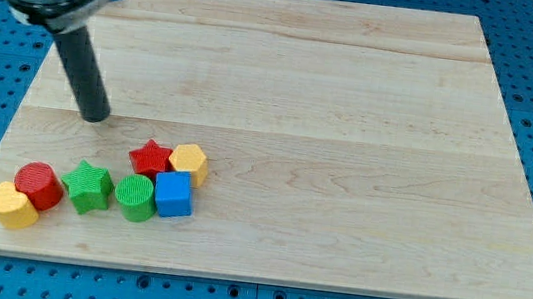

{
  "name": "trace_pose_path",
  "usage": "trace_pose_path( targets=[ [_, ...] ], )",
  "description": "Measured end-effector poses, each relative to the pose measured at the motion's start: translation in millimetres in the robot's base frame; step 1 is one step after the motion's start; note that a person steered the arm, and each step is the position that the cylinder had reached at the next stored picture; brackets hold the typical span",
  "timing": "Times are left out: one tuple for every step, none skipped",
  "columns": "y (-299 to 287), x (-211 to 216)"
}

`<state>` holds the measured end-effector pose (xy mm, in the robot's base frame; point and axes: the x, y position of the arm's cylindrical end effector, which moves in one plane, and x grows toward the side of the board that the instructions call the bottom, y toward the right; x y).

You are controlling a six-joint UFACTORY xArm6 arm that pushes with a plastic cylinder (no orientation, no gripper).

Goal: Separate the yellow heart from the red circle

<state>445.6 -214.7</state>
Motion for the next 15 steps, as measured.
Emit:
trace_pose_path(
  targets=[
    [-40.3,22.6],
    [-72.0,41.7],
    [-74.3,72.0],
    [-74.3,102.7],
    [-74.3,111.1],
    [-74.3,119.3],
    [-74.2,126.7],
    [-59.5,129.4],
    [-26.7,129.4],
    [-16.9,129.4],
    [-11.6,129.4],
    [-10.0,129.4],
    [-4.3,117.3],
    [-4.4,89.3],
    [-2.5,63.4]
  ],
)
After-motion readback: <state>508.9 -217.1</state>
